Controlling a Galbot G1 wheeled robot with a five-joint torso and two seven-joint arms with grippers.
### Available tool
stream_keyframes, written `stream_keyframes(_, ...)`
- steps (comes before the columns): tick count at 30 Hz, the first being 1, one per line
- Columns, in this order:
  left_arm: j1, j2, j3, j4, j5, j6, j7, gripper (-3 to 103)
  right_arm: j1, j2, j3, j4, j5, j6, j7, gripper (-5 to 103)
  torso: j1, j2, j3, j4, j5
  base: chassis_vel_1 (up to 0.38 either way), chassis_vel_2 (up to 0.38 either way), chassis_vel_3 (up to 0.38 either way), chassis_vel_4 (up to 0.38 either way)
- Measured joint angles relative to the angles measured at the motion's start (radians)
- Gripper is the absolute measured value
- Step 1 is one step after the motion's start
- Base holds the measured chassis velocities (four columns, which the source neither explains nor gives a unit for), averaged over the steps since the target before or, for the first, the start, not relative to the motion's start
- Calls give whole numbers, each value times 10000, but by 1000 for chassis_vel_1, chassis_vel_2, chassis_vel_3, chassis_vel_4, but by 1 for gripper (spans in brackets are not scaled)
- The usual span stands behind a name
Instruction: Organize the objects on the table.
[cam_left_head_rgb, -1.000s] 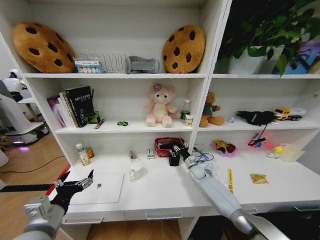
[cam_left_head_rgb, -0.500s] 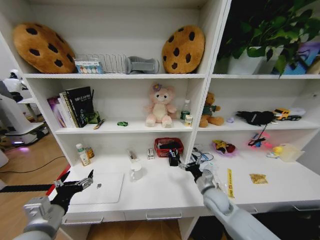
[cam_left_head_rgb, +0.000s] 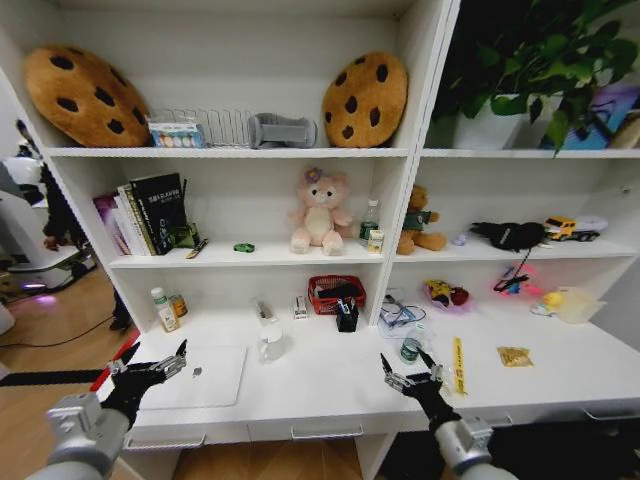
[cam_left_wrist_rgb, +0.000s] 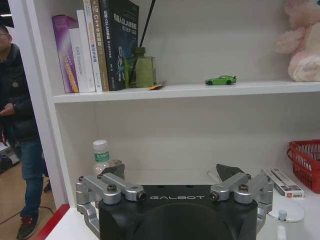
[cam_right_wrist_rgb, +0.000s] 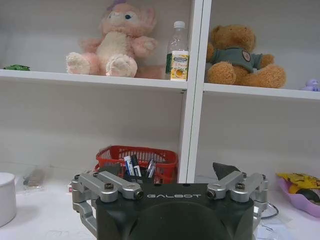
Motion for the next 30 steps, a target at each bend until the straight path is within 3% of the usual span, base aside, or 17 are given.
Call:
stream_keyframes(12, 0, -1, 4, 0, -1, 0, 11, 100, 920, 74, -445, -861, 229, 367, 92, 100, 2, -3, 3, -2, 4, -156, -145, 158, 159)
stream_keyframes(21, 0, 0, 2, 2, 0, 0, 13, 100, 3180, -455, -849, -2953, 1185, -198, -295, 100, 1, -2, 2, 6, -2, -5, -9, 14, 6)
stream_keyframes(30, 0, -1, 1, 2, 0, 0, 11, 100, 3957, -565, -1555, -3860, 1417, -508, -877, 100, 1, -2, 1, -2, 4, 13, 12, -4, -11)
